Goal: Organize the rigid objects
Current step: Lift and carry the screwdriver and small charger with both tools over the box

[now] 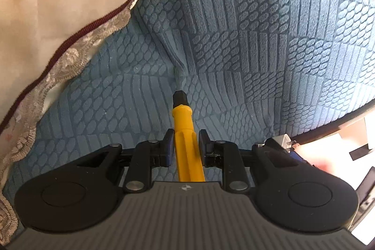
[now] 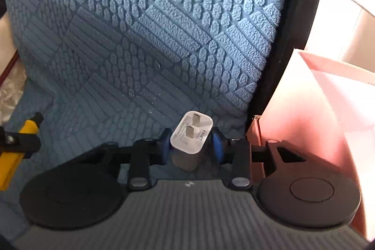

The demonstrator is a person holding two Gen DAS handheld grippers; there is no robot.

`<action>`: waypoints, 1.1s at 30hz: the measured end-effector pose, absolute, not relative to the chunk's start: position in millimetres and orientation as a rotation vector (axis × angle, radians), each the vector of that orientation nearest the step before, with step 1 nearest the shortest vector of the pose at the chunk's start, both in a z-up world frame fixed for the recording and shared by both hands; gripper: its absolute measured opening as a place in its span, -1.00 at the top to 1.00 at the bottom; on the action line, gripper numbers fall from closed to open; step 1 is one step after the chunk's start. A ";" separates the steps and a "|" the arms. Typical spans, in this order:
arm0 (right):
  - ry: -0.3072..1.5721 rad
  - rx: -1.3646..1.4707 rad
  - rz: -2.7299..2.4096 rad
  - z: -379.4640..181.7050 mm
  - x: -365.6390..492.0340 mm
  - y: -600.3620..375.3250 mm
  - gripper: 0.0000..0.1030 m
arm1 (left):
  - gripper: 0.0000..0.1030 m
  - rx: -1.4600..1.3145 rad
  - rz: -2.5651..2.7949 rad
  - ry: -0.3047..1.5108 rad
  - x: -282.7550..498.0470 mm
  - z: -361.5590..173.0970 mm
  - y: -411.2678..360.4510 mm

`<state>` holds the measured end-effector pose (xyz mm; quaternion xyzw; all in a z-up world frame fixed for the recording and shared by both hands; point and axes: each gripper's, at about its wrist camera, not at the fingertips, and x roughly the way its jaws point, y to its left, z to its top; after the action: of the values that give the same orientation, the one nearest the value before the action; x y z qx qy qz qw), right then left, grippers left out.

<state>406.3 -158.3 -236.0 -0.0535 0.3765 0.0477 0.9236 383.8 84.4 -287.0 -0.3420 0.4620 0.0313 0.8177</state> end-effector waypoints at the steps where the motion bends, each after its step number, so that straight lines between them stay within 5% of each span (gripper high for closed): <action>1: 0.777 -0.096 0.101 -234.2 406.2 -162.2 0.33 | 0.51 -0.731 0.067 0.985 383.7 -287.6 83.9; 33: 0.768 -0.046 0.298 -188.2 260.6 -160.7 0.42 | 0.58 -0.561 -0.034 0.939 296.9 -235.4 37.4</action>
<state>260.6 -160.7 -188.2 -0.0222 0.3734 0.1447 0.9160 296.9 37.4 -235.4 -0.2667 0.4462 -0.0163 0.8541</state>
